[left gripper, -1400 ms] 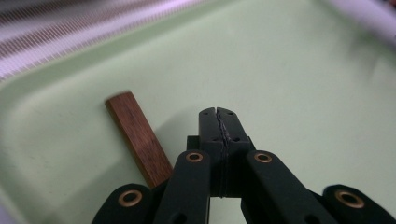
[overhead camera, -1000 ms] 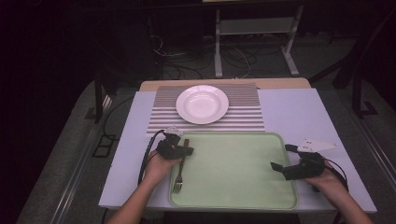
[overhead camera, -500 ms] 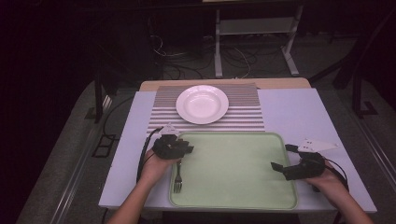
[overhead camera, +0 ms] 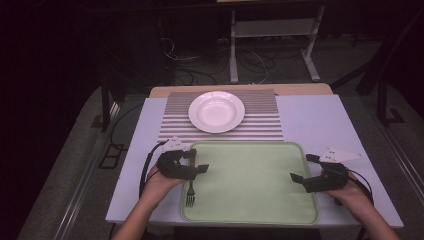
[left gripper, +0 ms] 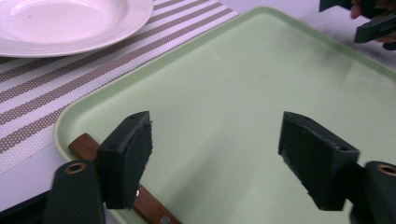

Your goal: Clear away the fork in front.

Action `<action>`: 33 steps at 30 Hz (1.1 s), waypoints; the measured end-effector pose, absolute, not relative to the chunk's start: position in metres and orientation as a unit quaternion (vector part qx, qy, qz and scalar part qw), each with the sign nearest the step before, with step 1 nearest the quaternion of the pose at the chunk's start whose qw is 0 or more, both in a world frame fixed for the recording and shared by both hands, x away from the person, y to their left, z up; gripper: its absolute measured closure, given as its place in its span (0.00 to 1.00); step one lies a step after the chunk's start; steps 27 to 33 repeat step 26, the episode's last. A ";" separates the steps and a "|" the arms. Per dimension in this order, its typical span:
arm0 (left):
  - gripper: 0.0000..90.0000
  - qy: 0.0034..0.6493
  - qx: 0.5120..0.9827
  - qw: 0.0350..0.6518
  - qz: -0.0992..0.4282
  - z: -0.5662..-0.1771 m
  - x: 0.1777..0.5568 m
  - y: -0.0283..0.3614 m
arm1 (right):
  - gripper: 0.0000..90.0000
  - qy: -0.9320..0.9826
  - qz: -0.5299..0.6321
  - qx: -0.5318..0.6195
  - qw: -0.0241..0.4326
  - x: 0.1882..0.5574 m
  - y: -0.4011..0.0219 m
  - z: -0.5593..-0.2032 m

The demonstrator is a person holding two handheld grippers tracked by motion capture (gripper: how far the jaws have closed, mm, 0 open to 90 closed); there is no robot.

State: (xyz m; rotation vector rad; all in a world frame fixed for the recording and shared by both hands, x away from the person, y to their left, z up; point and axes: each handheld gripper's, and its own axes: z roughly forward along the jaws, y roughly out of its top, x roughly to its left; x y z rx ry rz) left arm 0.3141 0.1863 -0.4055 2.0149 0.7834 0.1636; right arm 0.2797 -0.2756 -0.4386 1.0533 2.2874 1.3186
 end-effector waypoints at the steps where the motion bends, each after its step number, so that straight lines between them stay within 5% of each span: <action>1: 0.23 0.320 0.820 0.470 0.070 -0.406 0.312 0.189 | 0.07 0.796 0.459 0.366 0.149 0.280 -0.275 -0.439; 5: 0.14 0.325 0.812 0.478 0.086 -0.413 0.306 0.197 | 0.07 0.796 0.459 0.365 0.150 0.280 -0.275 -0.438; 7: 0.01 0.326 0.813 0.474 0.093 -0.418 0.304 0.199 | 0.07 0.796 0.459 0.364 0.150 0.279 -0.275 -0.438; 33: 0.00 0.318 0.818 0.470 0.094 -0.421 0.304 0.204 | 0.07 0.795 0.461 0.364 0.151 0.278 -0.276 -0.437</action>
